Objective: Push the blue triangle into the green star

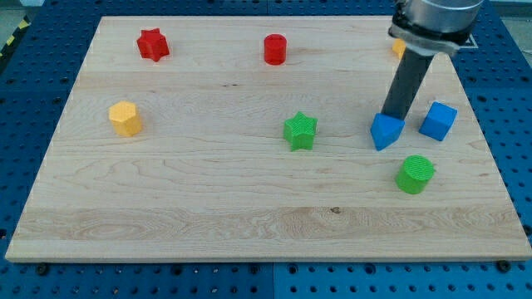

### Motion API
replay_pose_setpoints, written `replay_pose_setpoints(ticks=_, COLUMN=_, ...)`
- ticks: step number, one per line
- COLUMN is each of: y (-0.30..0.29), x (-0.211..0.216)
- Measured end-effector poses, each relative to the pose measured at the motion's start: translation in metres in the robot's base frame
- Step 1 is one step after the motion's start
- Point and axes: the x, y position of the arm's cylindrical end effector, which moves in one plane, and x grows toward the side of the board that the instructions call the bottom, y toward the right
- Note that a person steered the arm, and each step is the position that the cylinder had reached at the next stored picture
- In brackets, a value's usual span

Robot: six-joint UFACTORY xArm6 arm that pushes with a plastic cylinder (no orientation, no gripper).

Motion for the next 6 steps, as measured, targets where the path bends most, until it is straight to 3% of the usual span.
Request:
replay_pose_setpoints(ticks=2, y=-0.045, x=0.019)
replay_pose_setpoints(ticks=4, y=0.034, x=0.016)
replay_pose_setpoints(ticks=5, y=0.022, x=0.049)
replay_pose_setpoints(ticks=6, y=-0.057, x=0.052)
